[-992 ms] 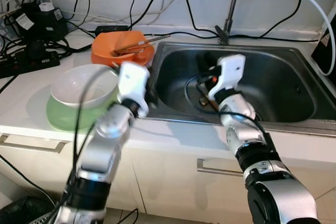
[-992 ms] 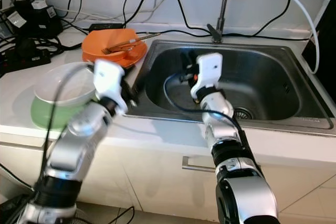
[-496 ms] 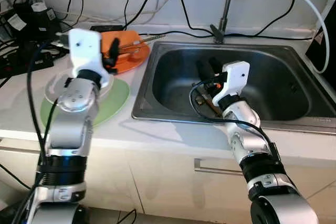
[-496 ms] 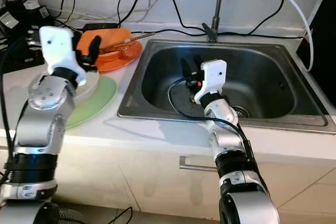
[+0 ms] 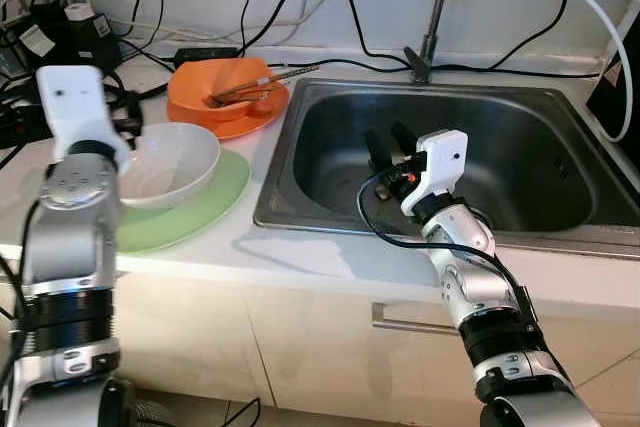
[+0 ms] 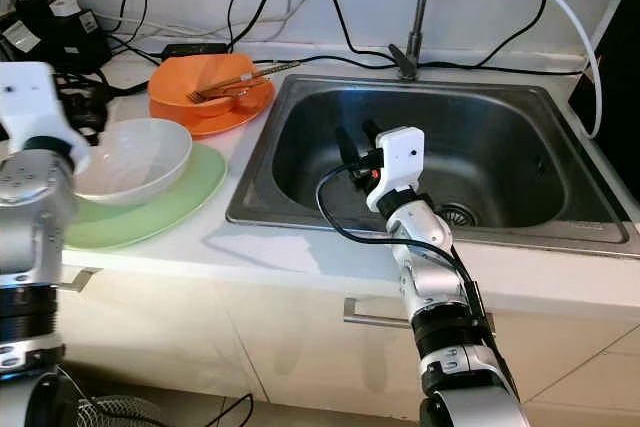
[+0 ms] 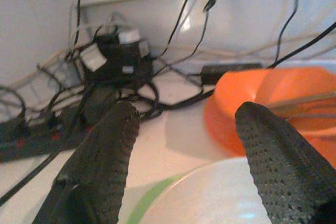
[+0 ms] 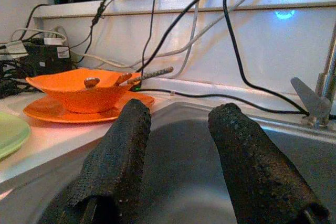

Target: Kitchen organization

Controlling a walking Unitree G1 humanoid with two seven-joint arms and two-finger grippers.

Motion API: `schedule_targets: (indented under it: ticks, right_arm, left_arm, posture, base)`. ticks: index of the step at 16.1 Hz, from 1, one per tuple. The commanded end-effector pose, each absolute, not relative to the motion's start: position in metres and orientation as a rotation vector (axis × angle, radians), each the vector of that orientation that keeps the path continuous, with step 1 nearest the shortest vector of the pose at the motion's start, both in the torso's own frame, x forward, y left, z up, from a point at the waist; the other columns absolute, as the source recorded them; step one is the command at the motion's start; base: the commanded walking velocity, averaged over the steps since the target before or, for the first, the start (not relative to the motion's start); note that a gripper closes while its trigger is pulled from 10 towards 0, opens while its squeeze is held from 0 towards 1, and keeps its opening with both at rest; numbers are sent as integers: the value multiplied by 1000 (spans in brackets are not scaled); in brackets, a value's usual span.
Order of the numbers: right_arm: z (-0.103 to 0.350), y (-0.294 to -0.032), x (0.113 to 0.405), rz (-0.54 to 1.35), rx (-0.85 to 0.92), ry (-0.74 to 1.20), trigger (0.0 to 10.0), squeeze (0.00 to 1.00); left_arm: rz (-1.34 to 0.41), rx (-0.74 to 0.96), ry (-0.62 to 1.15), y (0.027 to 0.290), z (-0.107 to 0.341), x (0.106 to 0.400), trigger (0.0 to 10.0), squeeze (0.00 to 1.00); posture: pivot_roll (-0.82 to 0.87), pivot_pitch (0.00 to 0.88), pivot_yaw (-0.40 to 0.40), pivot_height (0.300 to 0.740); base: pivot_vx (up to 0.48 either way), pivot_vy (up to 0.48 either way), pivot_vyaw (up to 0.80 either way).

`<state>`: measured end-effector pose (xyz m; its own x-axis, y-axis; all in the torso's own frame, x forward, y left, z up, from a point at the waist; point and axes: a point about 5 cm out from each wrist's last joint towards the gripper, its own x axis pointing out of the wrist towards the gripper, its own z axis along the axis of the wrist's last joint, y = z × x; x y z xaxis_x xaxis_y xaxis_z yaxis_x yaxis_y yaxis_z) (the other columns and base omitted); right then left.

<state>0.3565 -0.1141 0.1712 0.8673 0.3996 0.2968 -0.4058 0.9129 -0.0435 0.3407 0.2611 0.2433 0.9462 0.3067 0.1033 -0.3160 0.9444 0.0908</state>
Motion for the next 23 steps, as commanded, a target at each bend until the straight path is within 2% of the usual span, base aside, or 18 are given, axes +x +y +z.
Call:
schedule_targets:
  ticks: [1, 7, 17, 23]
  right_arm:
    - [172, -113, 354, 431, 25, -311, 10000, 0]
    - [172, -106, 352, 477, 17, -303, 10000, 0]
    - [170, -103, 349, 494, 11, -291, 10000, 0]
    - [171, -103, 349, 494, 14, -290, 10000, 0]
  left_arm:
    - [337, 91, -69, 266, 245, 340, 10000, 0]
    - [396, 61, 59, 285, 231, 330, 10000, 0]
    - [370, 24, 172, 284, 218, 314, 10000, 0]
    - [390, -95, 170, 282, 229, 302, 10000, 0]
  posture:
    - [106, 12, 34, 740]
    - [111, 0, 35, 740]
    - [126, 30, 30, 740]
    - [141, 42, 31, 740]
  base:
    - [0, 0, 0]
    - [0, 0, 0]
    - [0, 0, 0]
    - [0, 0, 0]
